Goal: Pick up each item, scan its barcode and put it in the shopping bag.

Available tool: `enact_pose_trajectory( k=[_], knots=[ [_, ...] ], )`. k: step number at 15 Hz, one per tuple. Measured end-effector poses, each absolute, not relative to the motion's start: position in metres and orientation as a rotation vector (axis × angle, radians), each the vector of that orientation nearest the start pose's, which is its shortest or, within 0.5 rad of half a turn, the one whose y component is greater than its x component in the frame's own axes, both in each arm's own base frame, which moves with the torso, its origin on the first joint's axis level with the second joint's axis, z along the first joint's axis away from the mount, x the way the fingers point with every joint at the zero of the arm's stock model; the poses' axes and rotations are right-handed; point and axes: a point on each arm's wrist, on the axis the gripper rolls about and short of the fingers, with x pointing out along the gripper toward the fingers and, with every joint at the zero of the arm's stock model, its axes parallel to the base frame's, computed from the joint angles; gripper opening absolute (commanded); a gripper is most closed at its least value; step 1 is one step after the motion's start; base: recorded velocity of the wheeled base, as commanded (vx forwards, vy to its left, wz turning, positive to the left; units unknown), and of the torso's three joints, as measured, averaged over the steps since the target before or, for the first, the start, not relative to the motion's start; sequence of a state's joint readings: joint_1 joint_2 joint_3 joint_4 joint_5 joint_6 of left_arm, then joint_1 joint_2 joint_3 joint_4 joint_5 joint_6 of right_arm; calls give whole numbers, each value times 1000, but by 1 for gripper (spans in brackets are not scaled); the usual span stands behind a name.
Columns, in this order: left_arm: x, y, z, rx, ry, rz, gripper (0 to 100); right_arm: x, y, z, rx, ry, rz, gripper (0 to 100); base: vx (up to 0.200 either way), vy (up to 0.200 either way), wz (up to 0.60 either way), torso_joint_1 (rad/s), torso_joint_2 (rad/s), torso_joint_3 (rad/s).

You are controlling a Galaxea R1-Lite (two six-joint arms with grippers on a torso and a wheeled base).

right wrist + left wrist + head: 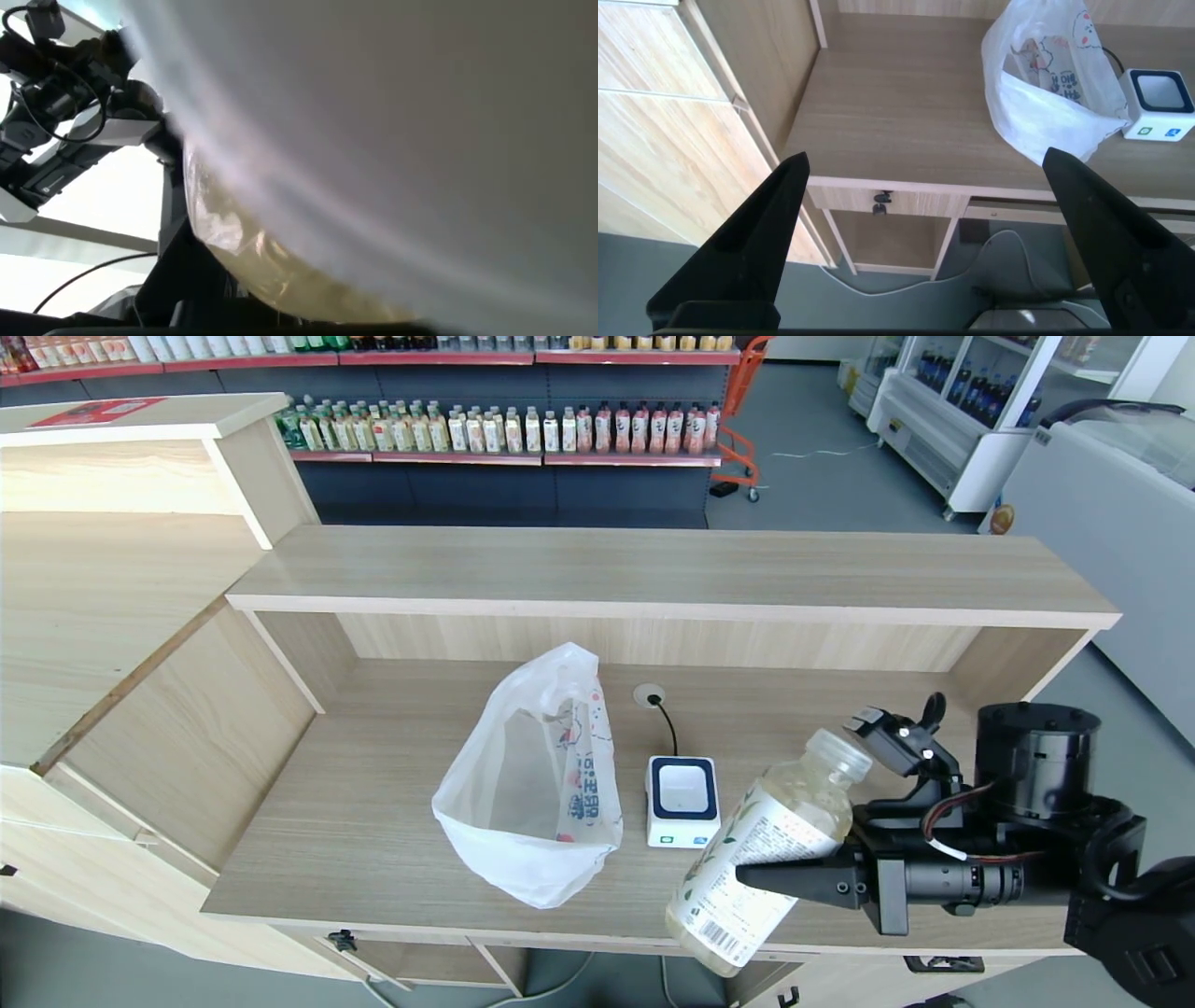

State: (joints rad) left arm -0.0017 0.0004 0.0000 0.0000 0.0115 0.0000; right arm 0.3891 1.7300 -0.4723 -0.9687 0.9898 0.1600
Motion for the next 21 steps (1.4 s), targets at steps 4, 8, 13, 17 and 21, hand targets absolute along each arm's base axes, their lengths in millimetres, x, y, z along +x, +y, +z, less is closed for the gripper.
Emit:
enact_pose_trajectory(
  k=[4, 8, 13, 17, 21],
  knots=[
    [-23, 0, 75, 0, 0, 10, 100, 230, 123, 124, 214, 418, 1371, 0, 0, 0, 0, 0, 0, 0],
    [-23, 0, 75, 0, 0, 10, 100, 228, 127, 123, 212, 426, 1384, 0, 0, 0, 0, 0, 0, 0],
    [-23, 0, 75, 0, 0, 10, 100, 228, 127, 123, 211, 424, 1382, 0, 0, 0, 0, 0, 0, 0],
    [-23, 0, 75, 0, 0, 10, 100, 232, 123, 127, 85, 312, 1232, 0, 0, 0, 0, 0, 0, 0],
    [-23, 0, 75, 0, 0, 10, 100, 243, 86, 131, -330, 101, 904, 0, 0, 0, 0, 0, 0, 0]
  ],
)
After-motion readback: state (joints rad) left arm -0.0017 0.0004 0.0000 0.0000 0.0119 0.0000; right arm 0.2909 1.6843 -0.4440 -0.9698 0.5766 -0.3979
